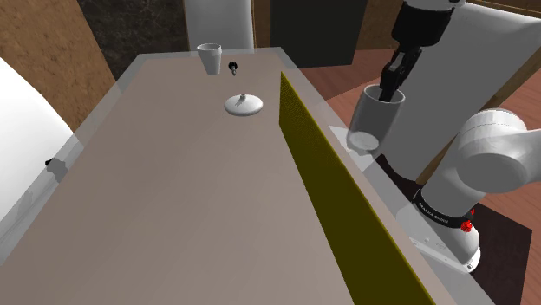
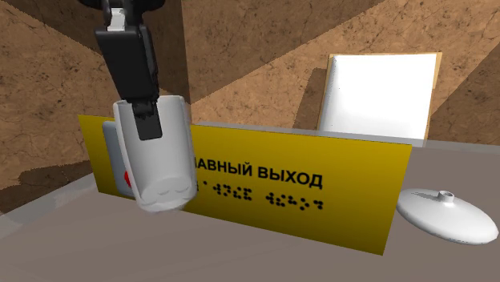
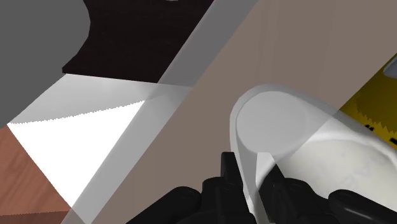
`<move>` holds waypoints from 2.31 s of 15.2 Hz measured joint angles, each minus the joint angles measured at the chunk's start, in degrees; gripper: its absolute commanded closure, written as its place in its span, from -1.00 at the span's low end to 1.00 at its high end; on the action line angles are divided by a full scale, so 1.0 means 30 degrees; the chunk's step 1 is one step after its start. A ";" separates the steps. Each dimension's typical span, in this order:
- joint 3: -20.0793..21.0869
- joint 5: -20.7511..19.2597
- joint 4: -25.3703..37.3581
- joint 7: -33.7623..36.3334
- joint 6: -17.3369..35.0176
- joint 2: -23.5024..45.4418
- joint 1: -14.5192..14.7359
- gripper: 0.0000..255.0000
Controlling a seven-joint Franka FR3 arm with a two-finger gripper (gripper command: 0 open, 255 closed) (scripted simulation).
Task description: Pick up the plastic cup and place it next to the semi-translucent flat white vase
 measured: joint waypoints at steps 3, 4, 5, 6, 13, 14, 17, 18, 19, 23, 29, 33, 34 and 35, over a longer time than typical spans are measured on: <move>-0.0267 -0.0255 0.0823 -0.0128 -0.0543 0.0294 -0.0127 1.00; -0.0292 -0.0295 0.1211 -0.0114 -0.0740 0.0484 -0.0172 1.00; -0.0324 -0.0335 0.1588 -0.0096 -0.0979 0.0618 -0.0203 1.00; -0.0381 -0.0390 0.1895 -0.0107 -0.1196 0.0710 -0.0230 1.00; -0.0605 -0.0671 0.4192 -0.0082 -0.2540 0.1661 -0.0441 1.00; -0.0622 -0.0698 0.4553 -0.0063 -0.2756 0.1805 -0.0467 1.00; -0.0540 -0.0728 0.5359 0.0011 -0.2922 0.2432 -0.0590 1.00; -0.0358 -0.0710 0.5776 0.0104 -0.2685 0.3069 -0.0721 1.00; -0.0259 -0.0732 0.5956 0.0112 -0.2377 0.3557 -0.0828 1.00; 0.0652 -0.0717 0.7495 0.0607 -0.1089 0.6295 -0.1380 1.00; 0.2121 -0.1304 1.0690 0.1573 0.0238 1.0790 -0.2267 1.00; 0.3294 -0.2141 1.3372 0.2582 0.0653 1.3992 -0.2730 1.00; 0.3603 -0.2488 1.4286 0.2861 0.0639 1.4968 -0.2841 1.00; 0.3861 -0.2783 1.4921 0.3113 0.0704 1.5744 -0.2892 1.00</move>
